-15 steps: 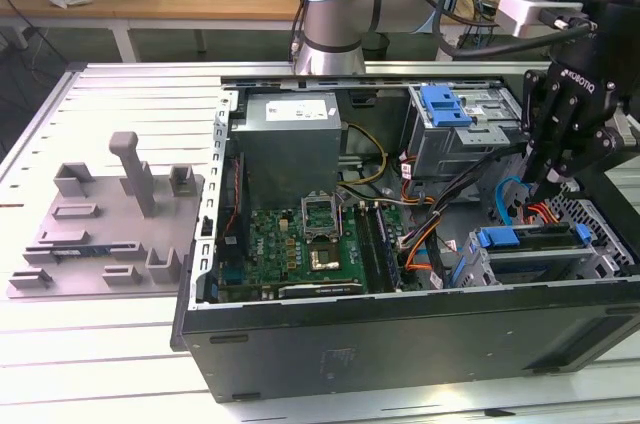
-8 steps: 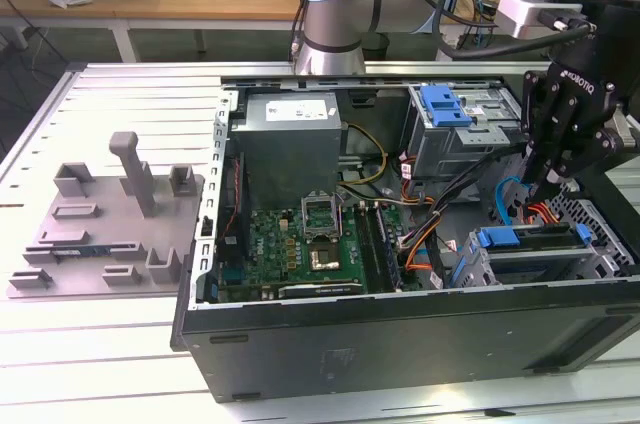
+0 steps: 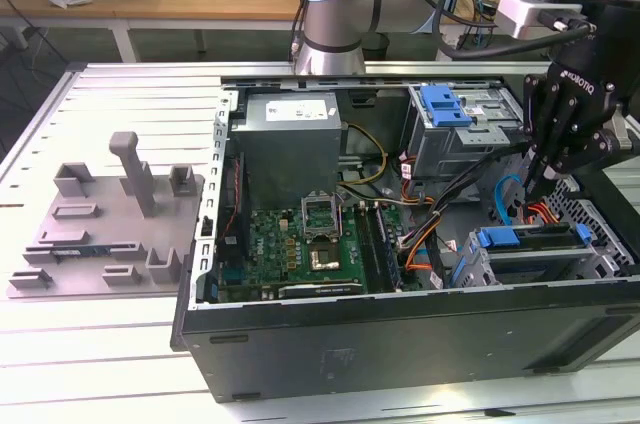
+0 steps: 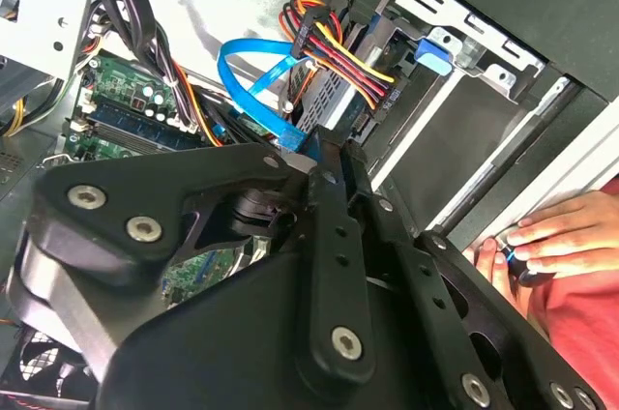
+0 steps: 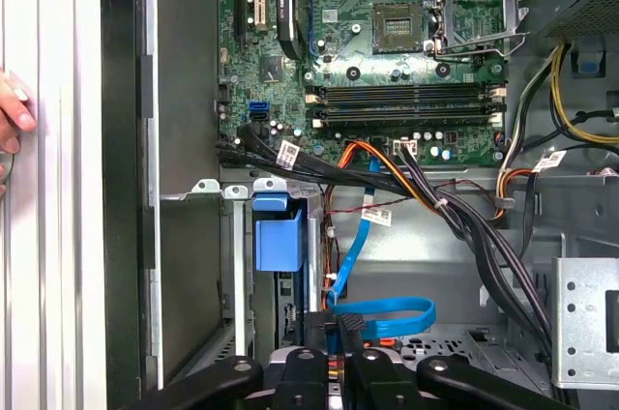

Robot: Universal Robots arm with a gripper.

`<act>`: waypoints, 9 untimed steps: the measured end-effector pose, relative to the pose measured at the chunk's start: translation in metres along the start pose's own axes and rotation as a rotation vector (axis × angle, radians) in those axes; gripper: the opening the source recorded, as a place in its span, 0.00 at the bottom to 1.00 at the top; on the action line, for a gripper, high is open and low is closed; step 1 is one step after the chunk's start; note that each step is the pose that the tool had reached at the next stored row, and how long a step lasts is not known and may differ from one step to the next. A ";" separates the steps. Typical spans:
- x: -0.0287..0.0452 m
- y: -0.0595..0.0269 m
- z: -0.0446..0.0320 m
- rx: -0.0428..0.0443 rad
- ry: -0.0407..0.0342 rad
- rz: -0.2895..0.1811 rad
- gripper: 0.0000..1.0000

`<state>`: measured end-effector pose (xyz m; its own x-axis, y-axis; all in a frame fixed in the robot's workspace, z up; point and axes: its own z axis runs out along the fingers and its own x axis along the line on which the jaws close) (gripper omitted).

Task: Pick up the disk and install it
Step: 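Insert the second disk wire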

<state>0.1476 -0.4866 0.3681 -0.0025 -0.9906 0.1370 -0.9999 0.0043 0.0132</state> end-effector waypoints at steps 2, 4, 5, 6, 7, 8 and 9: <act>0.0004 0.0000 0.0002 0.0000 -0.0009 0.000 0.16; 0.0014 0.0000 0.0002 0.0000 -0.0019 0.000 0.16; 0.0020 0.0000 0.0003 0.0000 -0.0022 0.000 0.16; 0.0026 0.0000 0.0004 0.0000 -0.0028 0.000 0.16; 0.0035 0.0000 0.0005 0.0000 -0.0040 0.000 0.16; 0.0046 0.0000 0.0007 0.0000 -0.0058 0.000 0.16; 0.0062 0.0000 0.0009 0.0002 -0.0095 0.000 0.16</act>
<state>0.1476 -0.4930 0.3681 -0.0025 -0.9918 0.1275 -0.9999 0.0042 0.0130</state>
